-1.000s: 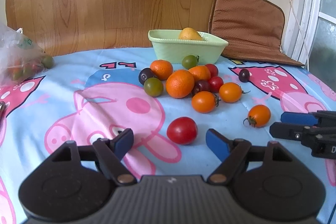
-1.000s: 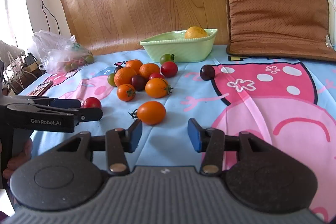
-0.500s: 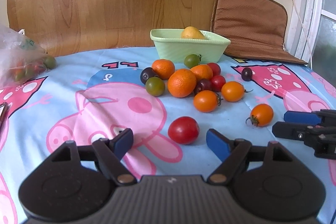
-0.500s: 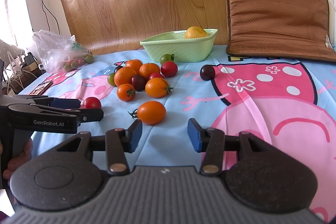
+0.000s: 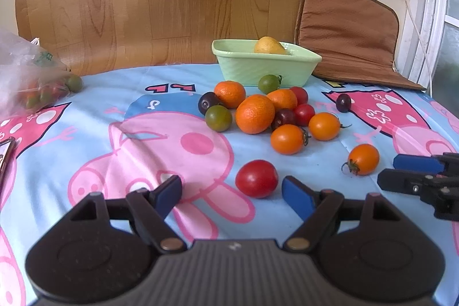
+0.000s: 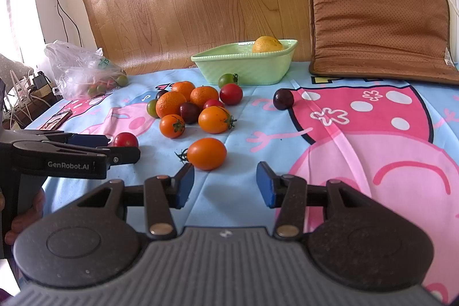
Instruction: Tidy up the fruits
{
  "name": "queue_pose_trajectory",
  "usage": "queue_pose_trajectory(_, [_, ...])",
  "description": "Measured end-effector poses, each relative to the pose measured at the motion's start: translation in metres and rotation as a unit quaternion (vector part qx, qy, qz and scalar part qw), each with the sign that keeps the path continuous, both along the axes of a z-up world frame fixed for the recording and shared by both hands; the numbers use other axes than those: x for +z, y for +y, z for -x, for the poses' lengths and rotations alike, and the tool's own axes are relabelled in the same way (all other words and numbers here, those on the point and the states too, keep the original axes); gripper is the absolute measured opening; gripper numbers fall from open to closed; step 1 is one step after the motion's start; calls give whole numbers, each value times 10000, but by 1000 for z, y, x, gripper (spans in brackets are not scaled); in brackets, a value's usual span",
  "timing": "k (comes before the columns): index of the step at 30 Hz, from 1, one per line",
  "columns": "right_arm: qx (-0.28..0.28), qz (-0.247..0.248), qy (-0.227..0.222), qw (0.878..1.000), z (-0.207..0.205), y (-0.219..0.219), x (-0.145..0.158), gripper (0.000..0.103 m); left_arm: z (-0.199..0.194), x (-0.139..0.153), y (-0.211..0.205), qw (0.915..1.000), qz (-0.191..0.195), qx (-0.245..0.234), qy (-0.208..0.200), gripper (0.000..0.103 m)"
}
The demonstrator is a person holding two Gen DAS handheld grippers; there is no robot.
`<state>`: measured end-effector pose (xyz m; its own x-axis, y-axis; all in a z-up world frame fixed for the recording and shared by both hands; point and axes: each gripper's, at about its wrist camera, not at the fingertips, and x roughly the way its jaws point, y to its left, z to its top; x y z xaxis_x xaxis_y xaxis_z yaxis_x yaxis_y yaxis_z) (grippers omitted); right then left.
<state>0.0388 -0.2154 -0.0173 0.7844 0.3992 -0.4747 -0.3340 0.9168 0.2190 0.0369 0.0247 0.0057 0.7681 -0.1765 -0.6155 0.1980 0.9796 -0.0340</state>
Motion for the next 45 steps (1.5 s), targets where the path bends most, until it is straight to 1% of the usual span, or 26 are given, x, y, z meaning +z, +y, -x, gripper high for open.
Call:
queue_pose_trajectory(17, [-6,9,-5,10000,1,1,0,52,2,1,6,9997,240,-25,-25,79])
queue_pose_trajectory(45, [0,32,-9,10000,0,2,0,54,2,1,5,9996,285,-50,-46,77])
